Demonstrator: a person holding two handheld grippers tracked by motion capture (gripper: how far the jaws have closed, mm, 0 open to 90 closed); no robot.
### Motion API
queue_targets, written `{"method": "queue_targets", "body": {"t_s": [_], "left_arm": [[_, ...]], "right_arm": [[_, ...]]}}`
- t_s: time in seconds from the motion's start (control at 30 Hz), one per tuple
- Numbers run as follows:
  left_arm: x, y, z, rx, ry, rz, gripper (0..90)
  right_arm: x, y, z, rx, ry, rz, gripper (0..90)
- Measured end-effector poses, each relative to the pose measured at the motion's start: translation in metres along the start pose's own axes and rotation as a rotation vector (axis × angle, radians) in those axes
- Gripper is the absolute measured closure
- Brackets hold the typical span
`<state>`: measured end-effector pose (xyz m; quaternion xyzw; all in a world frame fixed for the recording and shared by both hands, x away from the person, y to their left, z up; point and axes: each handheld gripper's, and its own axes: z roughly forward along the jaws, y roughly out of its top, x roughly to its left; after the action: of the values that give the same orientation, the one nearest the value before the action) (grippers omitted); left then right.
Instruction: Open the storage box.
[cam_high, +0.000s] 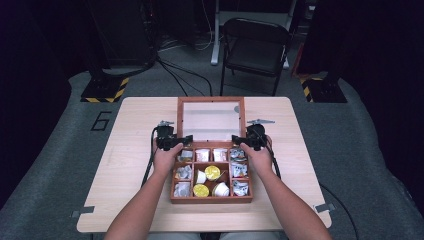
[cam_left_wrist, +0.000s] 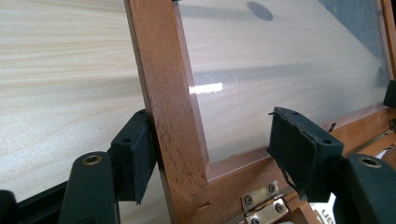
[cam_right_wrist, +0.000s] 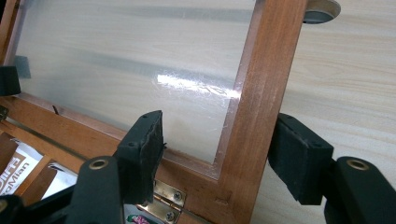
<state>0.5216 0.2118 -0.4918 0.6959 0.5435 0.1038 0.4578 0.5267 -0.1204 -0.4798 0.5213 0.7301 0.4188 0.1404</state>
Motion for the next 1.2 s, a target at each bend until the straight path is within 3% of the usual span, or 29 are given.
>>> {"method": "queue_targets", "body": {"t_s": [1.2], "left_arm": [[0.0096,-0.0022,0.0076,0.037,-0.035,-0.082,31.5]], "right_arm": [[-0.0074,0.0003,0.0084,0.047,0.019,0.069,33.9]]}}
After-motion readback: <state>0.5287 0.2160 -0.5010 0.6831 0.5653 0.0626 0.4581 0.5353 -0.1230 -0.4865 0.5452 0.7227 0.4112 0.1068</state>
